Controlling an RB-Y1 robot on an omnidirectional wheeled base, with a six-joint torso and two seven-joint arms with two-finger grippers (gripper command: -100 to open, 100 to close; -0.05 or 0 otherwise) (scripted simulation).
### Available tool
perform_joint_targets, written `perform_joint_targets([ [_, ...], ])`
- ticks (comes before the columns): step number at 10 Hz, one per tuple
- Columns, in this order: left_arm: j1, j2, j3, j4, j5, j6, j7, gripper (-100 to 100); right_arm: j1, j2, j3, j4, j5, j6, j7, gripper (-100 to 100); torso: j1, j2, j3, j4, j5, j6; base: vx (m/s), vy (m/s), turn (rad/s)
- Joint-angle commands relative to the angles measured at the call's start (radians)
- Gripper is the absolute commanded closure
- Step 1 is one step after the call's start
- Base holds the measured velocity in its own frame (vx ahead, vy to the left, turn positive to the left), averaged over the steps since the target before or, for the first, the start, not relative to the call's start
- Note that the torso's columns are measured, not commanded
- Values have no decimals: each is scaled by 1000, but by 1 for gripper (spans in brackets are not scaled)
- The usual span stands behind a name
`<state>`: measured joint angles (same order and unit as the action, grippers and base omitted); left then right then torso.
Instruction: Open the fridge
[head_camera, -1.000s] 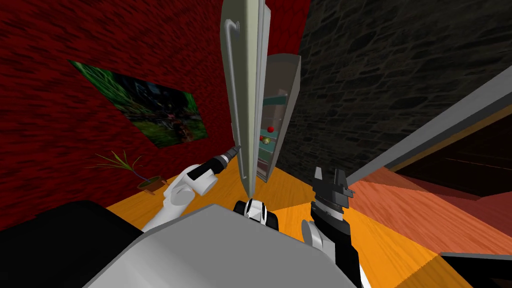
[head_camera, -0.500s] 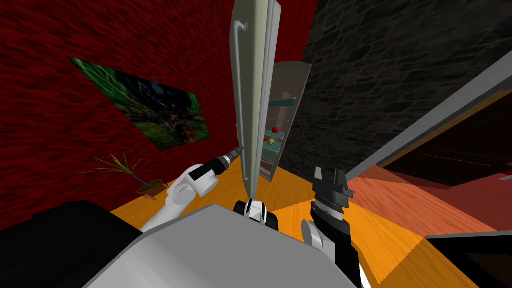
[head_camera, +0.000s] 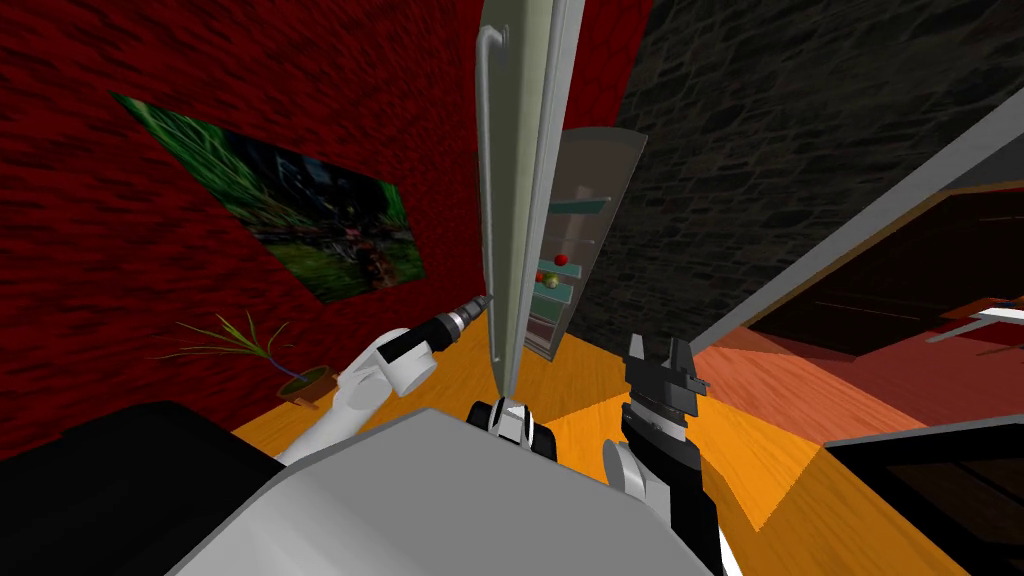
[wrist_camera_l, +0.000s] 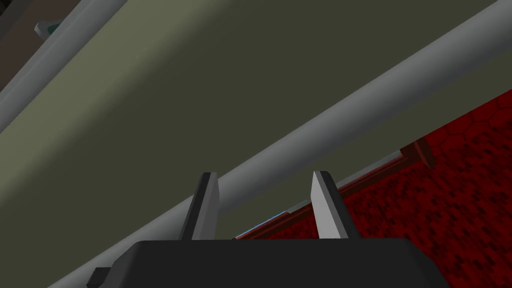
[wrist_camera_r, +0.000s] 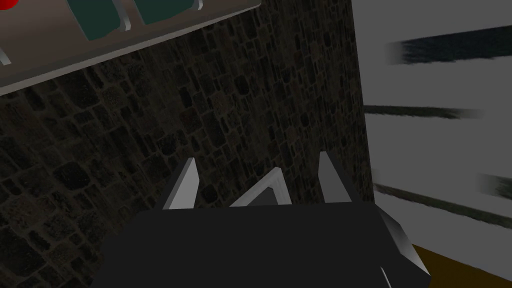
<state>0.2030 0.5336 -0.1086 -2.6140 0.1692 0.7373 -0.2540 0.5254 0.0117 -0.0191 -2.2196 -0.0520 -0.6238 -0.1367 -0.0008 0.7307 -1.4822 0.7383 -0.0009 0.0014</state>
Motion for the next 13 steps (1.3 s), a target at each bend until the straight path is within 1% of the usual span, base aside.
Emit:
perform_joint_targets([
  [1,-18,17,-10,-1,24,-14,1,100,0,0,0,0,0,0,0,0,2,4,3,1,1,0,-76,268,-72],
  [2,-14,17,-11,0,23,-8,0,100,0,0,0,0,0,0,0,0,1,4,3,1,1,-2,-28,110,1],
  [3,-27,27,-22,5,37,-16,-5,100,0,0,0,0,0,0,0,0,-7,3,3,-1,-1,-1,-13,160,-100],
  [4,-38,35,-33,10,51,-24,-9,100,0,0,0,0,0,0,0,0,-3,2,2,-1,-1,1,-73,271,-186],
  [5,-38,35,-33,10,51,-24,-9,100,0,0,0,0,0,0,0,0,5,5,4,0,2,0,-24,279,-80],
  [6,-50,43,-45,15,66,-32,-12,100,0,0,0,0,0,0,0,0,9,2,2,0,4,-3,3,293,-94],
  [7,-50,43,-45,15,66,-32,-12,100,0,0,0,0,0,0,0,0,9,-2,-1,0,3,-2,-14,256,-48],
  [9,-74,60,-67,24,94,-48,-19,100,0,0,0,0,0,0,0,0,2,-5,-4,-1,1,1,-42,287,-125],
  [10,-74,60,-67,24,94,-48,-19,100,0,0,0,0,0,0,0,0,4,-6,-4,-1,1,1,-32,286,-74],
  [12,-97,76,-90,34,123,-64,-26,100,0,0,0,0,0,0,0,0,3,-7,-5,0,1,0,-51,304,-123],
  [13,-97,76,-90,34,123,-64,-26,100,0,0,0,0,0,0,0,0,3,-4,-3,-1,1,1,-33,297,-87],
])
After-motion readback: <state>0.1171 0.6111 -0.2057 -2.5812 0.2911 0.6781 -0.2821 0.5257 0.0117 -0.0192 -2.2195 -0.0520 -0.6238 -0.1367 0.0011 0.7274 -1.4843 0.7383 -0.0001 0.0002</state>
